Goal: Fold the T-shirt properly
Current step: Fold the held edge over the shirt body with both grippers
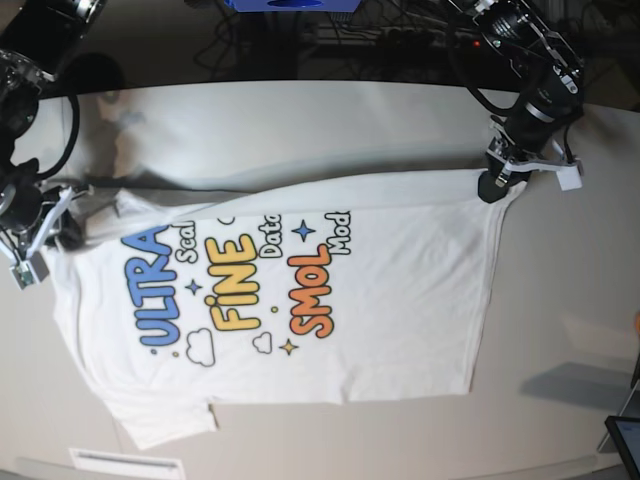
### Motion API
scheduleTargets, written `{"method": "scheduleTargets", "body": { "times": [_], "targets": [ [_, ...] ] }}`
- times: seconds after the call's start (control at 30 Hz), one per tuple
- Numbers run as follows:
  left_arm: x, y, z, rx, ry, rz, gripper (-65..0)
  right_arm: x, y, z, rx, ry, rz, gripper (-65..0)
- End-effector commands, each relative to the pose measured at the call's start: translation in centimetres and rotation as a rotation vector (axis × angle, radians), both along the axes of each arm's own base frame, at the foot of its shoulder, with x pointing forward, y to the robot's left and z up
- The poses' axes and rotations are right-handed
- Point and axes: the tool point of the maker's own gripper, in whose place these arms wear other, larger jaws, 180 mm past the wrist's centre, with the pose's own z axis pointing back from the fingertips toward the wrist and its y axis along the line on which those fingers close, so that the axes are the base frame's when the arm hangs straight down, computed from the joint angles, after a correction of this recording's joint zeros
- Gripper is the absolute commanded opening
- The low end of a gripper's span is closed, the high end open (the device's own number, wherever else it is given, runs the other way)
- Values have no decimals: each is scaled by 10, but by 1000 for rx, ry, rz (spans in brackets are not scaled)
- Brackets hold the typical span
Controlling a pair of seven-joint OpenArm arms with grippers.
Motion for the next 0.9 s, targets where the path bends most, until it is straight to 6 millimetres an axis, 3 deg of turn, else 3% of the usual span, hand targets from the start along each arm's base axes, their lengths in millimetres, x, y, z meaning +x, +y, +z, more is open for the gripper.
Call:
{"method": "scheduleTargets", "body": {
  "times": [0.0,0.43,0.67,0.87],
  "targets": [
    [6,4,11,13,-43,7,-650,9,-3,14,-11,-54,6,-649],
    [28,8,22,-55,-67,76,-650,23,-10,11,15,-40,-5,-649],
    [34,6,5,-113,-42,85,-650,34,4,11,18,-37,46,-649],
    [48,7,15,-119,-80,85,-650,42,4,11,-19,-29,52,-649]
  ]
}}
